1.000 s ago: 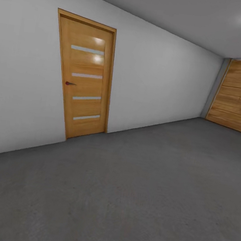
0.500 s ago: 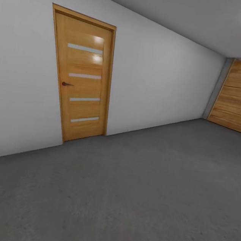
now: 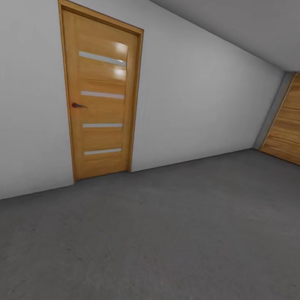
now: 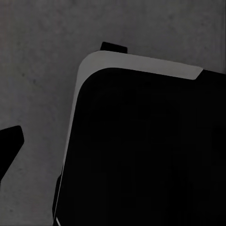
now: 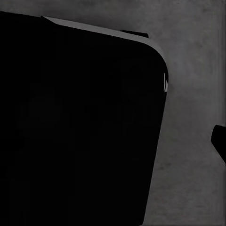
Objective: Move the two storage containers from the living room to the garage. In the garage, place one container on the floor and stack the other container on top of it (either order is fine).
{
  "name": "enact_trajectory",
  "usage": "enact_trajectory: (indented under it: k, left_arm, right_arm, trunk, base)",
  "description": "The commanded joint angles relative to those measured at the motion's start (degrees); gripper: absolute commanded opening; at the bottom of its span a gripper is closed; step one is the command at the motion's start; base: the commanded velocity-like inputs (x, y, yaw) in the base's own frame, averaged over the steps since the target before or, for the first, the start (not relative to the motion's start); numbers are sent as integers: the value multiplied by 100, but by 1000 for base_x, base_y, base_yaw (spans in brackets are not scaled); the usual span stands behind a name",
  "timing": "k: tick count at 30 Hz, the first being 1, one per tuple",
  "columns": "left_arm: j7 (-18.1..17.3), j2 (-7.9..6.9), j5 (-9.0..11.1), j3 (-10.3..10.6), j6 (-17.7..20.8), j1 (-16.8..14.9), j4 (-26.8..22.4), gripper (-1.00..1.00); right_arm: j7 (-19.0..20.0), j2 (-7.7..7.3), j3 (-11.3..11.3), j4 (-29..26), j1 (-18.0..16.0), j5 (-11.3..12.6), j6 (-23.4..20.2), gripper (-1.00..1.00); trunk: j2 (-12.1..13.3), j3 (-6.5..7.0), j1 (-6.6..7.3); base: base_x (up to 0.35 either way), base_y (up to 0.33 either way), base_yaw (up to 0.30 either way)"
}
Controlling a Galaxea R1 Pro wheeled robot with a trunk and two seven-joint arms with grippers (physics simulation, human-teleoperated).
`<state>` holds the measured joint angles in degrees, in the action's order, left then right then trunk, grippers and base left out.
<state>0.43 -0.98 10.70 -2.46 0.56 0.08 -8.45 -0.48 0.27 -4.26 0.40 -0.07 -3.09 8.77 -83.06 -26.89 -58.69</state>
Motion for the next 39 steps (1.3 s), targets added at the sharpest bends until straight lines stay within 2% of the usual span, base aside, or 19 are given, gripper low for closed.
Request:
enact_trajectory:
  k: [1, 39]
  left_arm:
    - [6, 2, 20, -23, 6, 1, -7, 100]
    - [1, -7, 20, -18, 6, 1, -6, 100]
  right_arm:
    - [-5, 0, -39, 4, -2, -17, 20, 100]
    - [-5, 72, -25, 4, -2, 12, 11, 100]
  trunk:
    - [-2, -4, -3]
    - [-2, -4, -3]
  base:
    - [323, 0, 0]
    - [323, 0, 0]
